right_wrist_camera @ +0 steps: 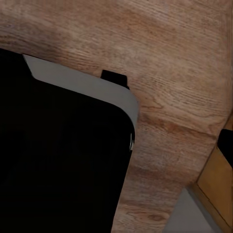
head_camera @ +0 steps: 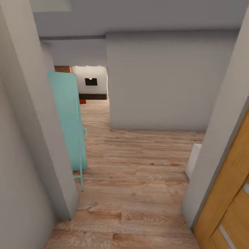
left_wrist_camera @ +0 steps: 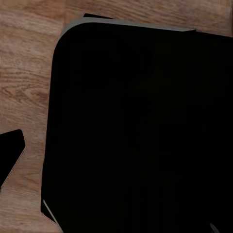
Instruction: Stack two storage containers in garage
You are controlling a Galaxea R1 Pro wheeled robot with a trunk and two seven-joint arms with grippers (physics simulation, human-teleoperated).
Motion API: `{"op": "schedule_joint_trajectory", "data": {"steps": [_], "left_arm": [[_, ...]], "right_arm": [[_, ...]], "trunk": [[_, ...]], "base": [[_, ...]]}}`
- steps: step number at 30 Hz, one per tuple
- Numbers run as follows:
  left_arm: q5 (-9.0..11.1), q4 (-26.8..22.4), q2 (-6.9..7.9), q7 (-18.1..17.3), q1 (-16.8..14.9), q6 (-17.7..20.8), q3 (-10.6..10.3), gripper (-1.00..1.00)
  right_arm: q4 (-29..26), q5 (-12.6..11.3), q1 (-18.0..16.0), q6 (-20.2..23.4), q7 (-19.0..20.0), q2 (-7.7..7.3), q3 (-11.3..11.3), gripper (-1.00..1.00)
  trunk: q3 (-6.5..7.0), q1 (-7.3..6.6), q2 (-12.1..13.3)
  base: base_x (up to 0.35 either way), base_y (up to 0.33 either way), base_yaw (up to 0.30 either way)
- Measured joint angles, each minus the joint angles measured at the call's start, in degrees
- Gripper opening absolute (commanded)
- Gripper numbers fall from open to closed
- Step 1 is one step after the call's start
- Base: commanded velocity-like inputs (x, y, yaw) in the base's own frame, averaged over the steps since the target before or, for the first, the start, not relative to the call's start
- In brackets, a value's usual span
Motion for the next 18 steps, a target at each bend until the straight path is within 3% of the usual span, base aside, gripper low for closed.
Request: {"op": "schedule_joint_trajectory", "data": {"steps": [18], "left_arm": [[0.0,0.0,-0.01,0.0,0.0,0.0,0.0,1.00]], "right_arm": [[0.0,-0.1,0.0,0.0,0.0,0.04,0.0,1.00]], "trunk": [[0.00,0.00,0.0]], "base": [[0.322,0.000,0.000]]}}
